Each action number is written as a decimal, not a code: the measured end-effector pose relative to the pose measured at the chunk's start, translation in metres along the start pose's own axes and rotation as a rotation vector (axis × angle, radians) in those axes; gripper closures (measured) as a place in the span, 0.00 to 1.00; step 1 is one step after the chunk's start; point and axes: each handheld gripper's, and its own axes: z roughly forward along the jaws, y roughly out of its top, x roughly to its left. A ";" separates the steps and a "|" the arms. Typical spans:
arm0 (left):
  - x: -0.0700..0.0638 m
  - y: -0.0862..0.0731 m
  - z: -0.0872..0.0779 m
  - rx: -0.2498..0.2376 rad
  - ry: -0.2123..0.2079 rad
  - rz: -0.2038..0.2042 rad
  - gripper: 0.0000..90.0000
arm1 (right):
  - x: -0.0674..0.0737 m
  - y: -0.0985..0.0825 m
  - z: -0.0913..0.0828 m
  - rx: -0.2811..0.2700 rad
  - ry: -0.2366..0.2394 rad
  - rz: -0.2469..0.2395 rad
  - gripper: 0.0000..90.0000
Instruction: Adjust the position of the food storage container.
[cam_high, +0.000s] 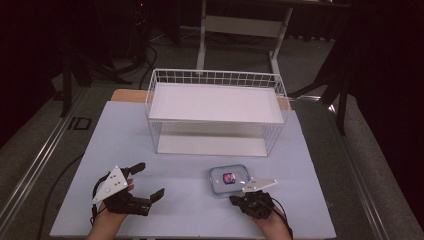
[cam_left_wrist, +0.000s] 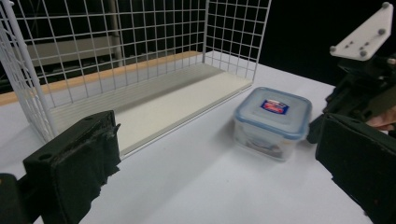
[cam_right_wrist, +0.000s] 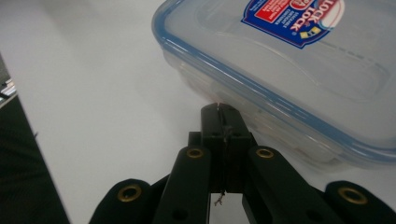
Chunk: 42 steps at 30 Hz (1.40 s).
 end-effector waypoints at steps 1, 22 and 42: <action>0.000 0.000 0.000 0.000 0.001 0.001 0.01 | -0.001 0.002 0.002 -0.003 0.002 0.002 1.00; 0.000 0.000 0.001 0.007 -0.002 0.003 0.01 | -0.015 0.011 -0.036 -0.092 -0.071 -0.001 1.00; 0.000 -0.001 0.001 0.011 -0.010 0.002 0.01 | -0.067 0.013 -0.006 -0.048 -0.175 0.141 1.00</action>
